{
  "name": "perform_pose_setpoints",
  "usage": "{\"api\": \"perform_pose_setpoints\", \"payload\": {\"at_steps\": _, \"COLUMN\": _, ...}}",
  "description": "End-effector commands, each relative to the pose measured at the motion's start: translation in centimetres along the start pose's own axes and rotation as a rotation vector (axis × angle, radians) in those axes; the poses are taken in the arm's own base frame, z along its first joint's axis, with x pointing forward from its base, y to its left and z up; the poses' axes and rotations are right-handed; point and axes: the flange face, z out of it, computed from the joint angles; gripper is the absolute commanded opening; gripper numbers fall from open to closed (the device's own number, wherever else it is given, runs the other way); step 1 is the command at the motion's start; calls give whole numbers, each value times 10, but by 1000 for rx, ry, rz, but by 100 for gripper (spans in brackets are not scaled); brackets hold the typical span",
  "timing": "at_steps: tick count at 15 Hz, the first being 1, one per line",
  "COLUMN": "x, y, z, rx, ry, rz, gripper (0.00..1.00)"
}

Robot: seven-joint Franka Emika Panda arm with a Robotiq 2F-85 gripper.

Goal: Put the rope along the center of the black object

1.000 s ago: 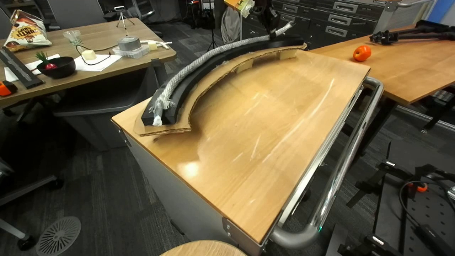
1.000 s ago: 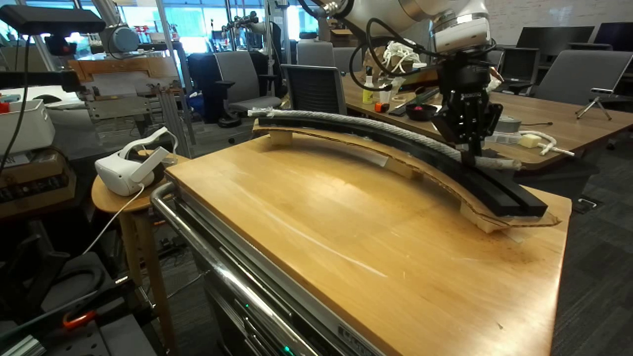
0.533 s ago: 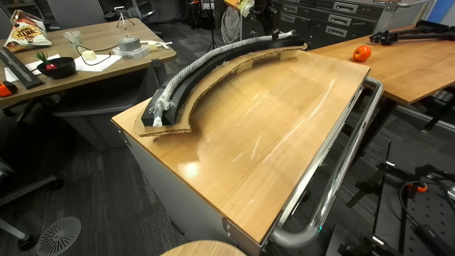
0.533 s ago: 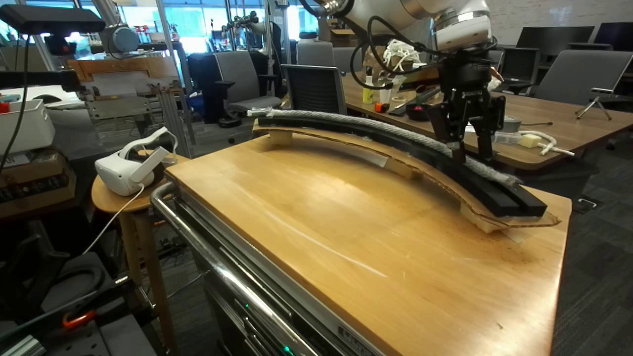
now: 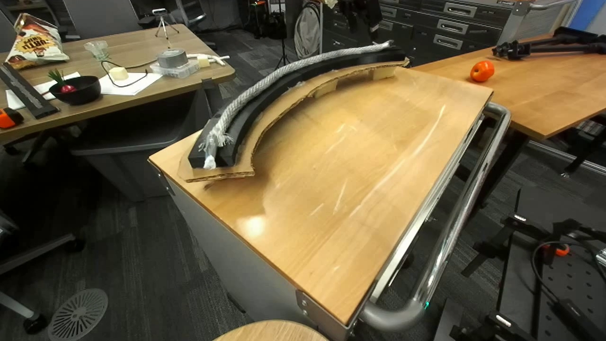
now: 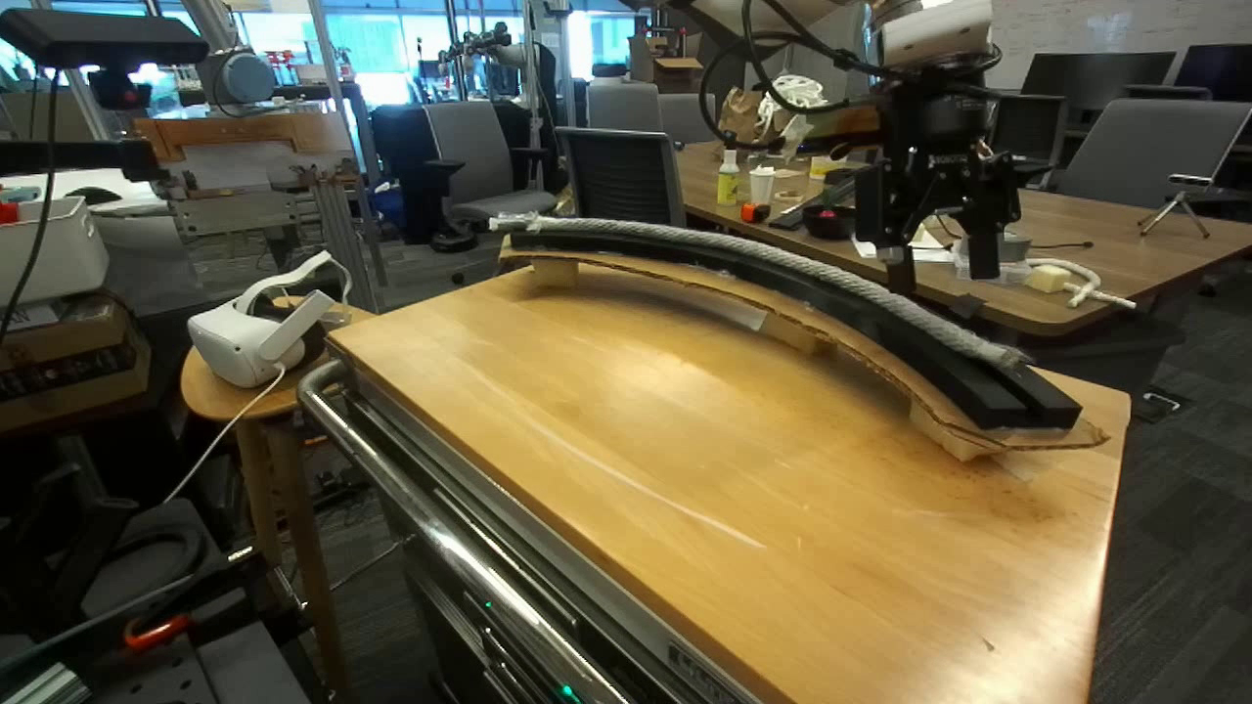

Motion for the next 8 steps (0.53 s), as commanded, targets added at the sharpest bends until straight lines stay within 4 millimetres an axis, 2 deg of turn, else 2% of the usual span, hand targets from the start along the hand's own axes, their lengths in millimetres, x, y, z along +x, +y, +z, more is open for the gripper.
{"api": "perform_pose_setpoints", "payload": {"at_steps": 1, "x": 35, "y": 31, "z": -58, "rx": -93, "ry": 36, "rz": -161, "gripper": 100}}
{"api": "perform_pose_setpoints", "payload": {"at_steps": 4, "x": 74, "y": 60, "z": -100, "rx": -126, "ry": 5, "rz": -335, "gripper": 100}}
{"api": "perform_pose_setpoints", "payload": {"at_steps": 6, "x": 103, "y": 79, "z": -129, "rx": -72, "ry": -61, "rz": -424, "gripper": 100}}
{"api": "perform_pose_setpoints", "payload": {"at_steps": 7, "x": 79, "y": 53, "z": -106, "rx": -93, "ry": -7, "rz": -343, "gripper": 100}}
{"api": "perform_pose_setpoints", "payload": {"at_steps": 8, "x": 92, "y": 61, "z": -120, "rx": -78, "ry": -22, "rz": -371, "gripper": 100}}
